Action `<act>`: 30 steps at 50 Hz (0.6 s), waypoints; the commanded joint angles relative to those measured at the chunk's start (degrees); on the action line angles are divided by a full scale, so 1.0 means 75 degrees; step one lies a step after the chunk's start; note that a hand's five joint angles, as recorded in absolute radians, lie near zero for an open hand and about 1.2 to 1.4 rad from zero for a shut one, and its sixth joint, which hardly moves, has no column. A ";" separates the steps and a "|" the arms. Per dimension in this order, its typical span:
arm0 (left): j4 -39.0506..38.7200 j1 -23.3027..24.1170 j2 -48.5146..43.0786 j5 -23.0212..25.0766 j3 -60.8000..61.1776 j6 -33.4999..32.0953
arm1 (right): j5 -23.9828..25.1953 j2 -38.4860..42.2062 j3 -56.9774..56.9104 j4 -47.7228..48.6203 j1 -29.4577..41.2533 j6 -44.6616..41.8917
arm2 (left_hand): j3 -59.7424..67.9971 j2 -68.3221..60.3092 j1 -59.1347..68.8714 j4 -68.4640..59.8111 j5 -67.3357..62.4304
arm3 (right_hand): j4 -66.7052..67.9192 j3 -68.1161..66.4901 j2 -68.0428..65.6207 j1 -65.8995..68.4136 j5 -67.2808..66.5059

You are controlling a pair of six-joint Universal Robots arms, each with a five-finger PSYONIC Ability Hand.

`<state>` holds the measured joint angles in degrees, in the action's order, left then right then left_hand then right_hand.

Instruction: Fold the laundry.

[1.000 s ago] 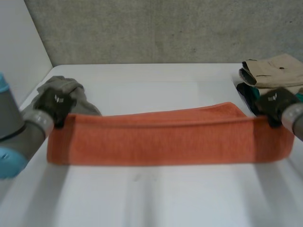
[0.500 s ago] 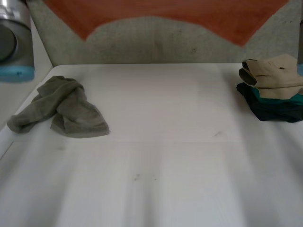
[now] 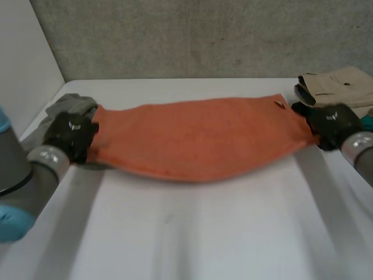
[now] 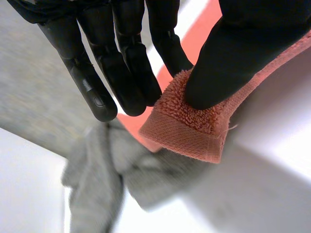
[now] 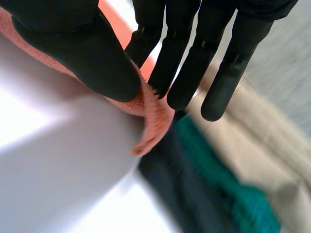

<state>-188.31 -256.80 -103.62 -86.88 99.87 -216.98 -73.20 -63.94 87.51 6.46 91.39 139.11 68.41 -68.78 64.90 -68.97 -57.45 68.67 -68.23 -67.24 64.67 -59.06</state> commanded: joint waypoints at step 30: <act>0.0745 0.0255 -0.1815 -0.0591 -0.2111 -0.0003 | -0.1372 0.1317 -0.1659 0.0158 0.0846 -0.1650 | 0.1546 -0.1496 0.2013 -0.1470 -0.1674 | 0.1511 -0.1569 -0.1701 0.2044 -0.1458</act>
<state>-181.73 -258.61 -106.98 -87.12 95.95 -219.39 -79.16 -62.69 83.62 3.66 94.84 126.94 68.41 -68.78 64.90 -68.97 -57.44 68.68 -68.24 -67.24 64.63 -59.06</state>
